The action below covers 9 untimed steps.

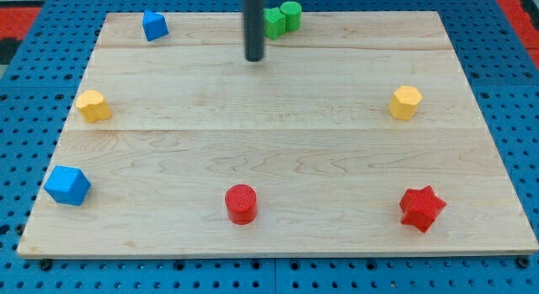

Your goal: Separate green circle from the green star

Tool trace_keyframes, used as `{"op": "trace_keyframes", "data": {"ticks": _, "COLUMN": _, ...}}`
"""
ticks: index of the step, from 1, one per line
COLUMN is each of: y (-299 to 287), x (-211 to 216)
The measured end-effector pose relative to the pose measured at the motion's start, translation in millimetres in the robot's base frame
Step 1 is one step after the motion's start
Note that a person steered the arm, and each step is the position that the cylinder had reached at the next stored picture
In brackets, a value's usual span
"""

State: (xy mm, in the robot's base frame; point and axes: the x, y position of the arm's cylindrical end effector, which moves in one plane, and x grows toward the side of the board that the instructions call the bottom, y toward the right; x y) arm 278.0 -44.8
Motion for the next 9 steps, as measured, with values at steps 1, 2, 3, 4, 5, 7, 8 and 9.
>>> {"op": "trace_keyframes", "data": {"ticks": 1, "y": -33.0, "x": -86.2}}
{"op": "trace_keyframes", "data": {"ticks": 2, "y": -30.2, "x": -86.3}}
{"op": "trace_keyframes", "data": {"ticks": 3, "y": 6.3, "x": -86.1}}
{"op": "trace_keyframes", "data": {"ticks": 4, "y": 25.7, "x": -84.3}}
{"op": "trace_keyframes", "data": {"ticks": 5, "y": 41.3, "x": -85.2}}
{"op": "trace_keyframes", "data": {"ticks": 7, "y": 67.6, "x": -84.9}}
{"op": "trace_keyframes", "data": {"ticks": 8, "y": 126.7, "x": -83.7}}
{"op": "trace_keyframes", "data": {"ticks": 9, "y": 134.1, "x": -53.8}}
